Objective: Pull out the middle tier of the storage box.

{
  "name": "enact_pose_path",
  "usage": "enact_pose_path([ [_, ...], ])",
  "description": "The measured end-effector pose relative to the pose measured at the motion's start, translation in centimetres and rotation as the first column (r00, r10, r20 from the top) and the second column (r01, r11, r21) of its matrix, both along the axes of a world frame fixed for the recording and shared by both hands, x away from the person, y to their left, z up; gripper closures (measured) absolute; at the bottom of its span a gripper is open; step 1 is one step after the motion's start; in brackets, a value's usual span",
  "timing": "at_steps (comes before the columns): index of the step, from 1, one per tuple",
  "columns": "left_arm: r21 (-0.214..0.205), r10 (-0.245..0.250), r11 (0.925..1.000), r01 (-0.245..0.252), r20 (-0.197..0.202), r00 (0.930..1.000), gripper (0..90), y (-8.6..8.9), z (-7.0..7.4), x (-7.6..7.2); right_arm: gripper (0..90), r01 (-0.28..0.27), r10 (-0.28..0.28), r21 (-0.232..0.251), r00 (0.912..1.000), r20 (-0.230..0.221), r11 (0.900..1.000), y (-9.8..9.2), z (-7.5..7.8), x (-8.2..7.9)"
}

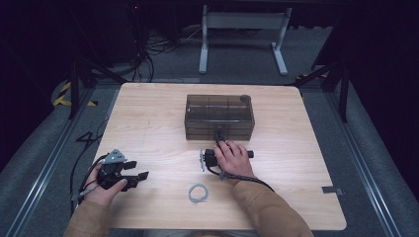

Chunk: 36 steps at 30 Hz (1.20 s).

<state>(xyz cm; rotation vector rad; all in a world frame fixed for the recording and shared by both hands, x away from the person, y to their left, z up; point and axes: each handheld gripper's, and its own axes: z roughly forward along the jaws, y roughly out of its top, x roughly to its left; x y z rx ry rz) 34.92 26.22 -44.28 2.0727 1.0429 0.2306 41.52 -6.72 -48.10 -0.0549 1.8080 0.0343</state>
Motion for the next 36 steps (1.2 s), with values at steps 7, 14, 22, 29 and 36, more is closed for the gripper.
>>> enact_pose_path([
  [7, 0.0, -0.008, 1.0, 0.008, 0.003, 1.0, 33.8, -0.2, 0.0, 0.2, 80.9, 0.007, -0.007, -0.012, 1.0, 0.001, 0.9999, 0.1, 0.0, -0.2],
  [14, -0.005, -0.012, 0.9999, 0.012, 0.003, 0.9999, 33.8, -0.4, 0.0, 0.4, 80.9, 0.005, -0.005, -0.011, 1.0, 0.004, 0.9999, 0.1, 0.0, -0.6],
  [22, -0.002, -0.019, 0.9998, 0.019, 0.003, 0.9998, 33.8, -0.5, 0.0, 0.6, 80.9, 0.009, -0.009, -0.007, 1.0, 0.0, 0.9999, 0.1, 0.0, -1.2],
  [29, -0.001, -0.019, 0.9998, 0.019, 0.002, 0.9998, 33.7, -0.5, 0.0, 0.6, 80.9, -0.004, 0.004, -0.007, 1.0, 0.003, 1.0, 0.1, 0.0, -1.7],
  [36, -0.002, -0.019, 0.9998, 0.019, -0.002, 0.9998, 33.8, -0.5, -0.1, 0.6, 80.9, -0.005, 0.005, -0.01, 1.0, -0.005, 0.9999, 0.0, 0.1, -2.4],
])
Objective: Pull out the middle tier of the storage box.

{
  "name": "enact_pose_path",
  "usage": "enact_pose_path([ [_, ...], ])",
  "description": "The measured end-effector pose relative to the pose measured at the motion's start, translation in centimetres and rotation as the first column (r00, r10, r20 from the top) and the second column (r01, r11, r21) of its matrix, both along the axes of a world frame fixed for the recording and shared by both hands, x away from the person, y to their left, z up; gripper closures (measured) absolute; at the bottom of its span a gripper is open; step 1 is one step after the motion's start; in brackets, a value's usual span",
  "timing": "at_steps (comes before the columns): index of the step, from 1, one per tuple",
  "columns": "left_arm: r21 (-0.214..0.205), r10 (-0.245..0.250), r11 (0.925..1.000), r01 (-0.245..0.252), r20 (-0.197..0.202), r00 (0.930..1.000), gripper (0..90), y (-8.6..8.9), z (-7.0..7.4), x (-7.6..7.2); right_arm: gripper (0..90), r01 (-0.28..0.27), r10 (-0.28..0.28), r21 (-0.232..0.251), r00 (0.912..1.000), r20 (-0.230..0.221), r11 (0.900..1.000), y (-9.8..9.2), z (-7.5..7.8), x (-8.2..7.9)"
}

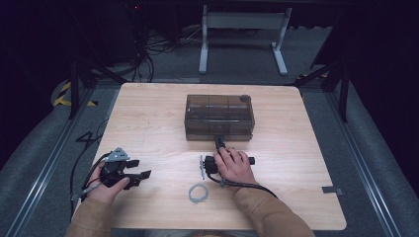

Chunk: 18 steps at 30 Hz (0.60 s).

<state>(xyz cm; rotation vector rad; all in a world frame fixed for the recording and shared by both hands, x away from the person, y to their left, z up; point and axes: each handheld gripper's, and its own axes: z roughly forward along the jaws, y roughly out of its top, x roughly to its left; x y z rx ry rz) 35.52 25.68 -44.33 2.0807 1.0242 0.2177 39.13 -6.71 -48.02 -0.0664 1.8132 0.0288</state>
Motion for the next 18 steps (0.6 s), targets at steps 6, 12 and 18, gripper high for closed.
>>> enact_pose_path([
  [6, 0.0, 0.0, 1.0, 0.0, 0.0, 1.0, 33.7, 0.0, 0.0, 0.0, 80.8, -0.001, 0.001, 0.011, 1.0, -0.009, 0.9999, 0.1, 0.1, -0.6],
  [12, 0.001, 0.002, 1.0, -0.002, 0.001, 1.0, 33.7, 0.0, 0.0, 0.0, 80.8, -0.007, 0.007, 0.017, 0.9999, -0.012, 0.9998, 0.0, 0.1, -1.1],
  [18, 0.003, 0.0, 1.0, 0.0, 0.0, 1.0, 33.7, 0.0, 0.0, 0.0, 80.7, -0.008, 0.008, 0.016, 0.9999, -0.014, 0.9998, 0.0, 0.1, -1.3],
])
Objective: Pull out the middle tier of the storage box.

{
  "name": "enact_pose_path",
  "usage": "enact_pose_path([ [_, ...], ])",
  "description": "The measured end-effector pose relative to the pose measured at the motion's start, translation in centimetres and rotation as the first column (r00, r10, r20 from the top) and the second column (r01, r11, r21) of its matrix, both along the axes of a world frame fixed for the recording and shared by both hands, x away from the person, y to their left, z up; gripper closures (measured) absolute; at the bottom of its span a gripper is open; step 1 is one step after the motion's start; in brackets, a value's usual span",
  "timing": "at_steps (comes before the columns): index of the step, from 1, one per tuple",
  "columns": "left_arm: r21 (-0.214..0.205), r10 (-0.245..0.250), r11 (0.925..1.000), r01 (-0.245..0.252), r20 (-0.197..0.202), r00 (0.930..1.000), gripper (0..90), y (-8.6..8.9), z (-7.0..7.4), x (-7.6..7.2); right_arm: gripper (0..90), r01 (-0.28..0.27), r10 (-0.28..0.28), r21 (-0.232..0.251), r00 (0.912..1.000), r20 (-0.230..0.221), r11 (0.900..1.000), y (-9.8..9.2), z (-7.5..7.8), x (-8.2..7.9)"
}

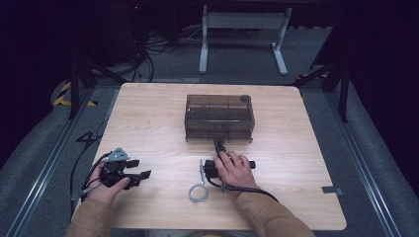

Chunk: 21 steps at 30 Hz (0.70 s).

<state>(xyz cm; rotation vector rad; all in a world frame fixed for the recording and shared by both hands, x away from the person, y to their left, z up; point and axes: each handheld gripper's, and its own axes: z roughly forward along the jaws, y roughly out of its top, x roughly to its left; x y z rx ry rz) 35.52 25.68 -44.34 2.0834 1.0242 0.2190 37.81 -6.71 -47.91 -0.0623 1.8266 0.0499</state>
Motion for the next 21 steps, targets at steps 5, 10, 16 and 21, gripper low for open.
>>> enact_pose_path([
  [5, 0.0, -0.002, 1.0, 0.002, -0.002, 1.0, 33.7, 0.0, 0.0, 0.0, 80.5, -0.006, 0.006, 0.016, 0.9999, -0.011, 0.9999, -0.1, 0.1, 0.0],
  [10, 0.001, 0.001, 1.0, -0.001, -0.001, 1.0, 33.7, 0.0, 0.0, 0.0, 78.5, -0.017, 0.018, 0.032, 0.9994, -0.029, 0.9993, 0.0, 0.3, -0.2],
  [16, 0.0, 0.0, 1.0, 0.0, -0.001, 1.0, 33.7, 0.0, 0.0, 0.0, 75.0, -0.03, 0.032, 0.057, 0.9989, -0.033, 0.9979, 0.1, 0.6, -0.5],
  [21, 0.001, 0.0, 1.0, 0.0, -0.001, 1.0, 33.7, 0.0, 0.0, 0.0, 75.1, -0.045, 0.05, 0.106, 0.9977, -0.045, 0.9934, -0.2, 1.4, -0.9],
])
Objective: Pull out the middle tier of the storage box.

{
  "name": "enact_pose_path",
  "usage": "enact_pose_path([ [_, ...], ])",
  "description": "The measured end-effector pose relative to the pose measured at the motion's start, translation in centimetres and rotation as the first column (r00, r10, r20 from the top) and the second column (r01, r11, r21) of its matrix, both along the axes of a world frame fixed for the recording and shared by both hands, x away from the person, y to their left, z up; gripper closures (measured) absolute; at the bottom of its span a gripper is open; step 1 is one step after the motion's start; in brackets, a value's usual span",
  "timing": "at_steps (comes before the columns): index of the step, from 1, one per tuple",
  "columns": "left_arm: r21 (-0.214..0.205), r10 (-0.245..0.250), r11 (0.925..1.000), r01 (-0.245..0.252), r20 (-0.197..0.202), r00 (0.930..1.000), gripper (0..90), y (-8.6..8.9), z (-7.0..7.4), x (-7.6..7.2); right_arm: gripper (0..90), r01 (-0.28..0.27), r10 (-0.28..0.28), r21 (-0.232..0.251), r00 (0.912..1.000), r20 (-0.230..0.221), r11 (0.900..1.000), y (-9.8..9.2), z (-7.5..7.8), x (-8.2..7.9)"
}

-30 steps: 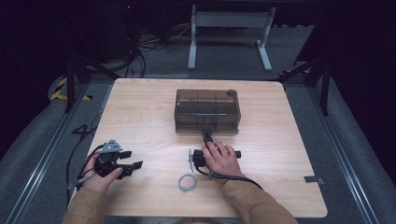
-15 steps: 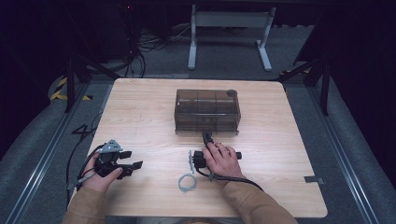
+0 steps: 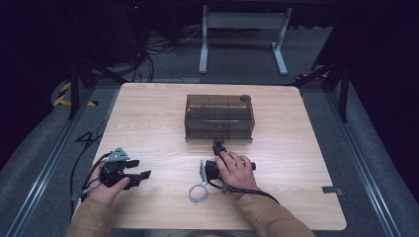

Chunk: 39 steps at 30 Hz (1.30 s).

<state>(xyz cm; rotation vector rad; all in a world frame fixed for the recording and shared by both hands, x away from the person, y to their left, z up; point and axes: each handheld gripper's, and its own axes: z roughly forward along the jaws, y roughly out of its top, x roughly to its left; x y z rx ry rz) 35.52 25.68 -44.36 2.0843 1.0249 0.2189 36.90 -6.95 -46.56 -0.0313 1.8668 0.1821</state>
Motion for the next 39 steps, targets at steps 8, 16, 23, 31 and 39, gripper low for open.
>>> enact_pose_path([
  [8, -0.005, -0.004, 1.0, 0.004, 0.0, 1.0, 33.7, -0.2, 0.0, 0.1, 69.5, -0.011, 0.026, 0.158, 0.9952, -0.094, 0.9874, -1.3, 1.4, -0.4],
  [16, 0.01, -0.004, 0.9999, 0.004, 0.003, 1.0, 33.7, -0.3, 0.1, 0.4, 67.9, -0.012, 0.048, 0.246, 0.989, -0.14, 0.9692, -3.4, 2.1, -0.9],
  [23, -0.002, -0.005, 1.0, 0.005, -0.003, 1.0, 33.7, -0.3, 0.1, 0.6, 66.1, -0.001, 0.046, 0.293, 0.9878, -0.148, 0.956, -4.9, 2.9, -1.0],
  [31, -0.003, -0.002, 1.0, 0.002, -0.001, 1.0, 33.7, -0.2, 0.1, 0.6, 64.4, 0.011, 0.056, 0.349, 0.9821, -0.18, 0.9369, -6.2, 3.4, -0.9],
  [39, -0.004, 0.007, 1.0, -0.007, 0.001, 1.0, 33.6, 0.0, 0.1, 0.4, 62.4, 0.011, 0.075, 0.399, 0.9766, -0.201, 0.9169, -7.1, 4.3, -0.7],
])
